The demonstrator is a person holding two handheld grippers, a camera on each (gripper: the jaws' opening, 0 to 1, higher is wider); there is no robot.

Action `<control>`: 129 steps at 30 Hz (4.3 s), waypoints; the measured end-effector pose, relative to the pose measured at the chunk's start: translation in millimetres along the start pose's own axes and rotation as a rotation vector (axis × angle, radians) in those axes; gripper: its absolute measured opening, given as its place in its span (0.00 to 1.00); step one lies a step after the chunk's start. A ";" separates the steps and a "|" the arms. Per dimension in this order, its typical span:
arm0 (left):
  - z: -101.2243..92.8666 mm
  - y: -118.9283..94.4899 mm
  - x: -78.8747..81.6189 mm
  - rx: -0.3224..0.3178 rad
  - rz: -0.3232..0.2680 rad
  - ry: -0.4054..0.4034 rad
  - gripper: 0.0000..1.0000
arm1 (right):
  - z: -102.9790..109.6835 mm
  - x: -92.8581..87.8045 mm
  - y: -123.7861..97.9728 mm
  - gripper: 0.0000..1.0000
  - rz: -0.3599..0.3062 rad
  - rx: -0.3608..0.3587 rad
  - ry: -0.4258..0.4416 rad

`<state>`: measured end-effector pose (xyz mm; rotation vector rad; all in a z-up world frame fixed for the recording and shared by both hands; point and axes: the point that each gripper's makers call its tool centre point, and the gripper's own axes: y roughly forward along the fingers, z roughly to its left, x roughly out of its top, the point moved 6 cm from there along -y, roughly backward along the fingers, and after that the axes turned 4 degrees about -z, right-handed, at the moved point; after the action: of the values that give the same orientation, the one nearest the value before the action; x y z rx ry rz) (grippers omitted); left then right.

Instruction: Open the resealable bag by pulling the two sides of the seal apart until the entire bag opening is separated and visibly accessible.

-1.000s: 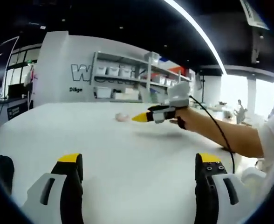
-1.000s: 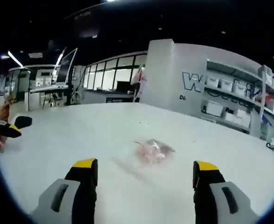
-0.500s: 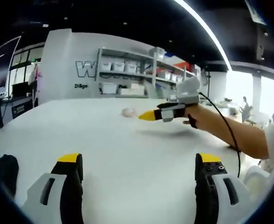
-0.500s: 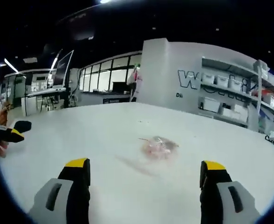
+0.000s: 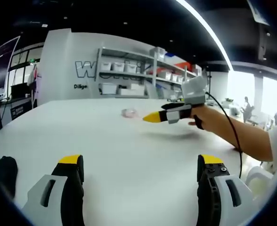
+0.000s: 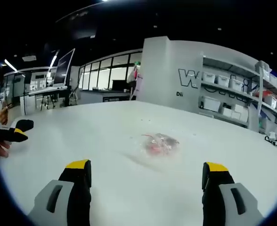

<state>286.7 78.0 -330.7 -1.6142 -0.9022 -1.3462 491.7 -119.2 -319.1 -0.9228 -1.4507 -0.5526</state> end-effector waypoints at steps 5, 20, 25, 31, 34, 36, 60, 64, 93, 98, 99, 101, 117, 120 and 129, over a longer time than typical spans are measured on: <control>-1.1 -0.2 0.3 -0.003 0.002 -0.001 0.99 | 2.2 0.2 -10.8 1.00 -0.001 -0.004 -0.001; -1.6 0.1 1.3 0.008 0.007 0.001 0.99 | 16.5 -0.5 -36.0 0.99 -0.016 -0.005 0.006; -1.5 -0.5 1.0 0.008 0.007 -0.003 0.99 | 18.4 -0.2 -36.2 0.98 -0.014 -0.001 0.016; -0.9 -0.7 1.4 0.007 0.005 -0.005 0.99 | 22.9 5.2 -42.6 0.98 -0.038 0.007 0.014; -0.5 -0.6 1.3 0.009 0.005 -0.003 0.99 | 24.6 5.8 -47.0 0.97 -0.048 0.009 0.017; -0.4 -0.6 1.2 0.008 0.005 -0.003 0.99 | 24.0 5.2 -48.1 0.97 -0.049 0.009 0.018; 0.6 -0.8 0.3 0.028 -0.002 -0.004 0.98 | 28.2 -4.8 -88.6 0.98 -0.106 -0.071 0.052; 0.4 -1.2 0.1 0.028 -0.004 -0.006 0.98 | 31.4 -9.0 -97.7 0.97 -0.135 -0.097 0.056; -3.5 -11.3 2.6 0.106 -0.034 -0.019 0.98 | 60.0 -35.0 -178.9 0.91 -0.103 -0.206 0.004; -2.5 -13.2 0.4 0.136 -0.026 -0.001 0.98 | 62.6 -39.8 -186.7 0.91 -0.101 -0.235 -0.005; -2.5 -13.2 -0.5 0.143 -0.024 0.002 0.98 | 61.8 -42.4 -185.8 0.90 -0.088 -0.239 -0.001; -1.6 -13.7 -2.1 0.170 -0.014 0.023 0.98 | 62.8 -45.4 -184.6 0.89 -0.068 -0.239 0.001; 2.4 -14.5 -9.7 0.203 0.039 0.033 0.97 | 62.9 -52.2 -178.7 0.89 -0.020 -0.227 0.043; 2.3 -14.7 -10.1 0.193 0.040 0.031 0.97 | 64.3 -53.2 -178.4 0.88 -0.011 -0.221 0.043; 3.4 -15.6 -9.6 0.187 0.030 0.024 0.97 | 65.7 -52.7 -179.2 0.87 -0.014 -0.219 0.050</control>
<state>272.3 87.1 -338.1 -1.4608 -0.9559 -1.2201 304.3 -178.4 -343.4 -1.0633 -1.3708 -0.7513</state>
